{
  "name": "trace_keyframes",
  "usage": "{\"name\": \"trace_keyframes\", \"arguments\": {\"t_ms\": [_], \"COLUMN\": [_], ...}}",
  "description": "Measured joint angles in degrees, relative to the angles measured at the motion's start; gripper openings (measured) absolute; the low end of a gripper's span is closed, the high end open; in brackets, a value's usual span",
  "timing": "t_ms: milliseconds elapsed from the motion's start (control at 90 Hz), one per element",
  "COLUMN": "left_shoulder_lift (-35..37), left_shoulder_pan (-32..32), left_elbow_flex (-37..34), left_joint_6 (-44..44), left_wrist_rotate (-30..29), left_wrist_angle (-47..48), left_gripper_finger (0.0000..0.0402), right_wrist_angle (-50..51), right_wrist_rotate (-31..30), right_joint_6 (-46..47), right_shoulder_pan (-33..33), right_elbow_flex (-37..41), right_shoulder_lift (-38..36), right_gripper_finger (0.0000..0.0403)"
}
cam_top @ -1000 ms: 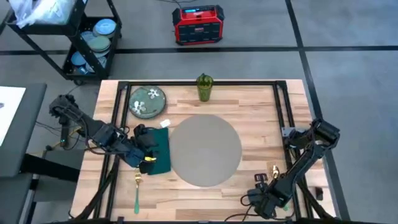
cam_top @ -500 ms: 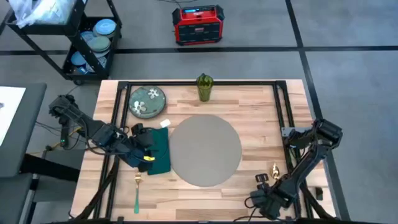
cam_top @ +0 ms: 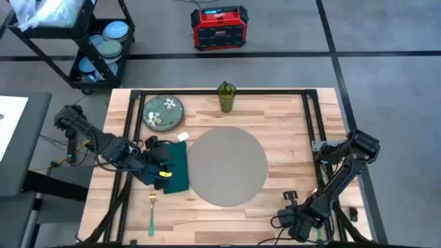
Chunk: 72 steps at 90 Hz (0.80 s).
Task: Set table place
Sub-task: Put the gold knife on the gray table mat
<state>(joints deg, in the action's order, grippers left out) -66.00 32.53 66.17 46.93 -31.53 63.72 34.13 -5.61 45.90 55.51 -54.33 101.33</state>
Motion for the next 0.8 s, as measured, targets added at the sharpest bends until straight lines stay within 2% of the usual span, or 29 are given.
{"name": "trace_keyframes", "arguments": {"t_ms": [311,667,800], "left_shoulder_lift": [0.0,0.0,0.0], "left_shoulder_pan": [0.0,0.0,0.0], "left_elbow_flex": [0.0,0.0,0.0], "left_joint_6": [0.8,0.9,0.9], "left_wrist_rotate": [0.0,-0.7,-0.8], "left_wrist_angle": [0.3,2.1,2.1], "left_gripper_finger": [0.0123,0.0123,0.0123], "right_wrist_angle": [4.0,5.7,8.2], "right_wrist_rotate": [1.2,-3.6,-4.0], "right_joint_6": [-14.4,-28.8,-36.9], "right_shoulder_pan": [-5.3,-9.9,-11.1], "right_elbow_flex": [-0.6,-0.5,-1.1], "right_shoulder_lift": [0.2,0.2,0.3], "right_gripper_finger": [0.0001,0.0,0.0]}}
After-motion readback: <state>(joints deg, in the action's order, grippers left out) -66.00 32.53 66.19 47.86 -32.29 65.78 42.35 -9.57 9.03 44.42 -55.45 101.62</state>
